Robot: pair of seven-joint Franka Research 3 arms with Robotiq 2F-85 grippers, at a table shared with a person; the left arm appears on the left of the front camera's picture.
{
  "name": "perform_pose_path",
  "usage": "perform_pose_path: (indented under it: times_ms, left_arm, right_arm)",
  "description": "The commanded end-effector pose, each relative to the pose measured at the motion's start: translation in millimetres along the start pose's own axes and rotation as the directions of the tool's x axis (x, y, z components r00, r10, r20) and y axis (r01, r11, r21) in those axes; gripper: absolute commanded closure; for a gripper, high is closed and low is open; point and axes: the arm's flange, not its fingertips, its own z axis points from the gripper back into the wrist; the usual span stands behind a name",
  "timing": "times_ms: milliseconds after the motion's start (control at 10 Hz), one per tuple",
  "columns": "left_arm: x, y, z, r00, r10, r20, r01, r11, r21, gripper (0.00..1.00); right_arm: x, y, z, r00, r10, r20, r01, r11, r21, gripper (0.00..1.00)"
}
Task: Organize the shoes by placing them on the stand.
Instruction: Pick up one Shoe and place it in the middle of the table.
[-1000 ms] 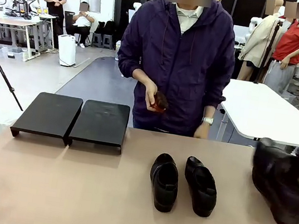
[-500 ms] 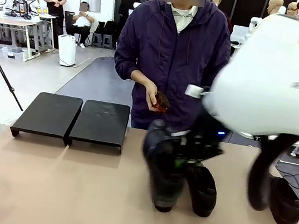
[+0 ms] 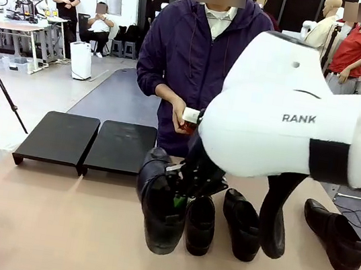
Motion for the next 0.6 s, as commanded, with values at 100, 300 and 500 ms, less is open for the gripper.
perform_pose_path:
  times_ms: [100,300,500]
  left_arm:
    - [-0.3,1.3,1.8,1.0,-0.012,-0.001,0.012,1.0,-0.006,0.0]
    - [-0.3,1.3,1.8,1.0,-0.012,-0.001,0.012,1.0,-0.006,0.0]
    - [-0.3,1.3,1.8,1.0,-0.012,-0.001,0.012,1.0,-0.006,0.0]
  right_arm:
    - [6.7,19.9,-33.7,1.0,-0.013,-0.026,0.013,1.0,-0.027,1.0]
    - [17.4,29.2,-65.5,0.993,-0.11,-0.046,0.11,0.994,0.007,1.0]
    - [28.1,34.1,-94.9,0.975,-0.219,-0.048,0.218,0.976,-0.019,1.0]
